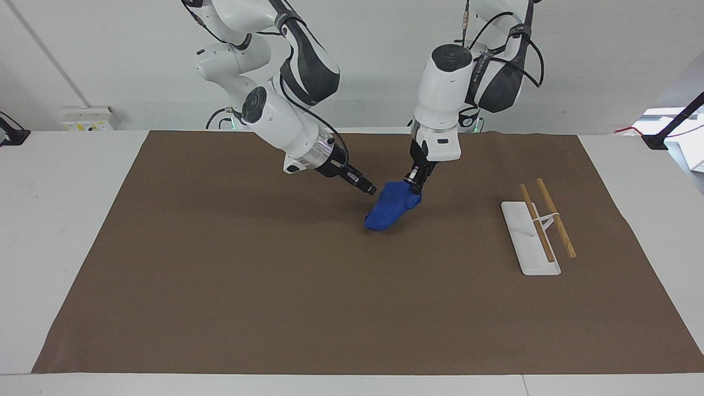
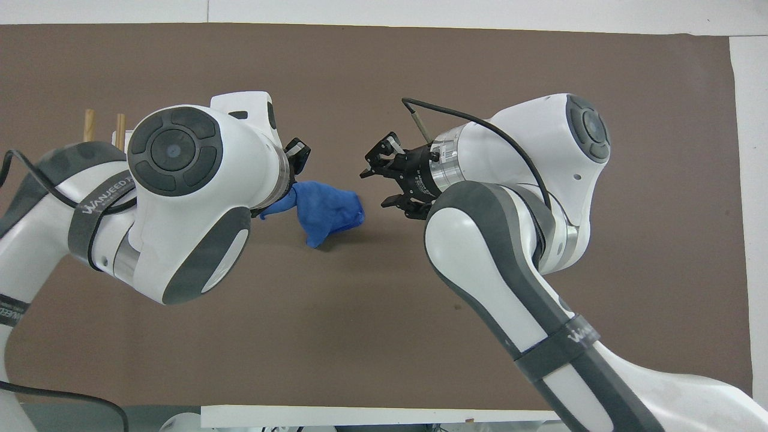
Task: Right arm passes towel to left arm to hang
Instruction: 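Carry the towel toward the rack with the left gripper while the right retracts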
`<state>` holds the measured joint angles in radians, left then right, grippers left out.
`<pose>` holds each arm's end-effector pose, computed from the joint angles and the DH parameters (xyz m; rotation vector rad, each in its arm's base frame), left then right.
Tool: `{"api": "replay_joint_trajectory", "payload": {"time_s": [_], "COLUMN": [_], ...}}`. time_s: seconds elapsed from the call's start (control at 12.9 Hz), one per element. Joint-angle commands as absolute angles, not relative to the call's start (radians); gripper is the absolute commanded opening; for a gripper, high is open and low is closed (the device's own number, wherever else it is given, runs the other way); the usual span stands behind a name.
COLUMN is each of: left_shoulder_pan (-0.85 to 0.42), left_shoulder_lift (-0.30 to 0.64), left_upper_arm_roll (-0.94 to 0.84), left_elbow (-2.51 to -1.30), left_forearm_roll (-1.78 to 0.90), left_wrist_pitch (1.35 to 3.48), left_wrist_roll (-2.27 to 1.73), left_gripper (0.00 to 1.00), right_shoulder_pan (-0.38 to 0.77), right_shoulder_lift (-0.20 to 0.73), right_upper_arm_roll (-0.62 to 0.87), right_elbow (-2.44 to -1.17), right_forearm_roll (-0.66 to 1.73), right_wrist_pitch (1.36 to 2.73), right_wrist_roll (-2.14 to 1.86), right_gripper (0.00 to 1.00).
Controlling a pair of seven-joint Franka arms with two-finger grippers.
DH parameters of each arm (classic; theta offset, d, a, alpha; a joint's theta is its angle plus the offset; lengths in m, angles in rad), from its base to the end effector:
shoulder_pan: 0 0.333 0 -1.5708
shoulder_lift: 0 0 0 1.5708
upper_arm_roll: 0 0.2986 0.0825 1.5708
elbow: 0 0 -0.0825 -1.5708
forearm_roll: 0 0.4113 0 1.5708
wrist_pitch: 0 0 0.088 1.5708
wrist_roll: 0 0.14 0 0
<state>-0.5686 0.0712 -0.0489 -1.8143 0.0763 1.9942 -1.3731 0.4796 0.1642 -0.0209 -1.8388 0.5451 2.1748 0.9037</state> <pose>0.5122 -0.3546 0.4468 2.8799 1.0977 0.1790 0.5702 0.3198 0.4023 -2.4918 0.9385 0.2250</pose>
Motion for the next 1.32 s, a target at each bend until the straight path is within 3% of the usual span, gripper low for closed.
{"api": "replay_joint_trajectory", "payload": {"time_s": [0.0, 0.31, 0.62, 0.85, 1.24], "left_shoulder_pan": [-0.536, -0.464, -0.356, -0.31, -0.258], "left_shoulder_lift": [0.087, 0.083, 0.086, 0.083, 0.071], "left_upper_arm_roll": [-0.04, -0.04, -0.04, -0.038, -0.04], "left_elbow": [-1.775, -1.789, -1.789, -1.801, -1.833], "left_forearm_roll": [0.12, 0.287, 0.402, 0.527, 0.699], "left_wrist_pitch": [1.916, 1.907, 1.913, 1.911, 1.919], "left_wrist_roll": [-1.252, -1.16, -1.104, -1.106, -1.104], "left_gripper": [0.0, 0.0, 0.0, 0.0, 0.0], "right_shoulder_pan": [0.378, 0.166, 0.088, 0.015, -0.004], "right_shoulder_lift": [0.155, 0.14, 0.055, 0.029, -0.033], "right_upper_arm_roll": [-0.023, -0.025, -0.025, -0.023, -0.021], "right_elbow": [-1.774, -1.619, -1.487, -1.387, -1.486], "right_forearm_roll": [0.275, 0.08, -0.104, -0.113, -0.112], "right_wrist_pitch": [2.049, 1.746, 1.466, 1.317, 1.305], "right_wrist_roll": [0.708, 0.283, 0.119, -0.02, -0.037], "right_gripper": [1.0, 1.0, 1.0, 1.0, 1.0]}}
